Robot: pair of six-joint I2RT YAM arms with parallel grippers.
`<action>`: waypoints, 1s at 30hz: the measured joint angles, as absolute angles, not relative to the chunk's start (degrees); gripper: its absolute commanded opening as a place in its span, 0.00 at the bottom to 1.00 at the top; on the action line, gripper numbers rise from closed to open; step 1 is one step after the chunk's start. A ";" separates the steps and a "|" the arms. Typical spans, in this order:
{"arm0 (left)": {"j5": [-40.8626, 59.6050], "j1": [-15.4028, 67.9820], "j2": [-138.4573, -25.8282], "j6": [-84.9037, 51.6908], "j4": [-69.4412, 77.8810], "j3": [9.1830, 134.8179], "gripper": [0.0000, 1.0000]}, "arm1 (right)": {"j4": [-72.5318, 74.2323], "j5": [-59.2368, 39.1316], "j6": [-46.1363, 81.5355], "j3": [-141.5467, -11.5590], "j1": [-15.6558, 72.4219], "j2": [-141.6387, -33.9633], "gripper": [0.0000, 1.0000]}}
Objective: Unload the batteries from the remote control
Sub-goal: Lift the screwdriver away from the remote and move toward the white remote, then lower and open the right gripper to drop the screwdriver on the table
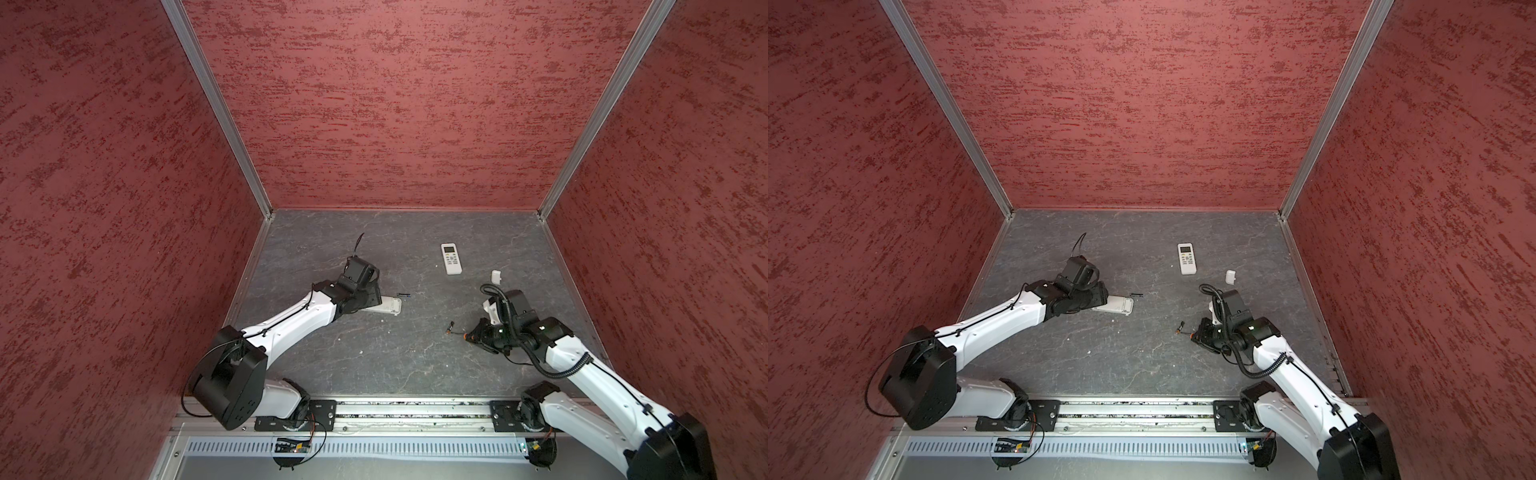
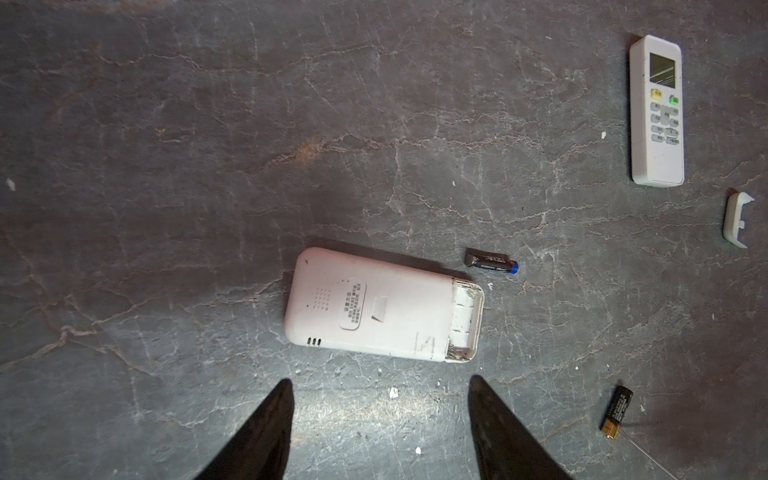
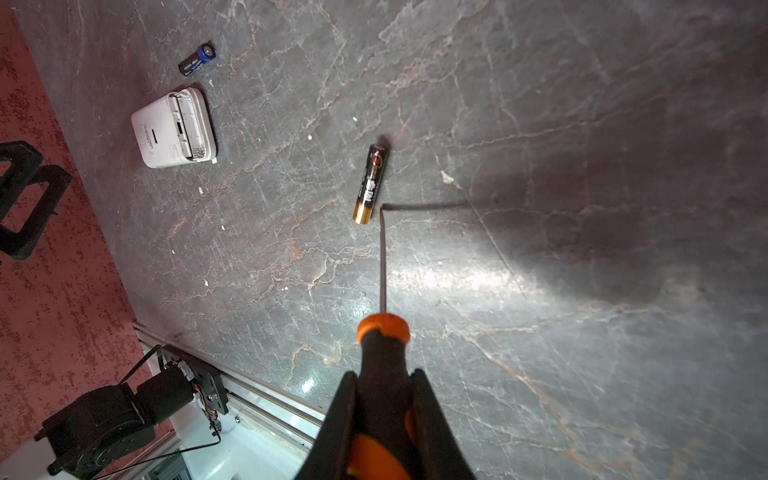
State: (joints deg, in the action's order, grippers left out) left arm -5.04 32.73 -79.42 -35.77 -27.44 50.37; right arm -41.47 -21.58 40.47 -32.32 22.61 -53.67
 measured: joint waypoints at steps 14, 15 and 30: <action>-5.19 30.06 -76.40 -35.51 -27.46 50.35 0.68 | -37.91 -1.96 38.41 -42.89 21.63 -59.83 0.00; -5.26 29.82 -76.09 -35.51 -27.40 50.35 0.68 | -35.92 -0.38 38.04 -42.89 21.47 -61.06 0.00; -5.02 28.16 -75.40 -36.25 -24.84 49.52 0.69 | -5.41 9.69 33.80 -33.26 18.26 -74.24 0.00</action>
State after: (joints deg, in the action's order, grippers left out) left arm -5.02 28.16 -75.40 -36.25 -24.84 49.52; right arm -5.41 9.69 33.80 -33.26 18.26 -74.24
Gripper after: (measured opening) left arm 0.689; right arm 0.207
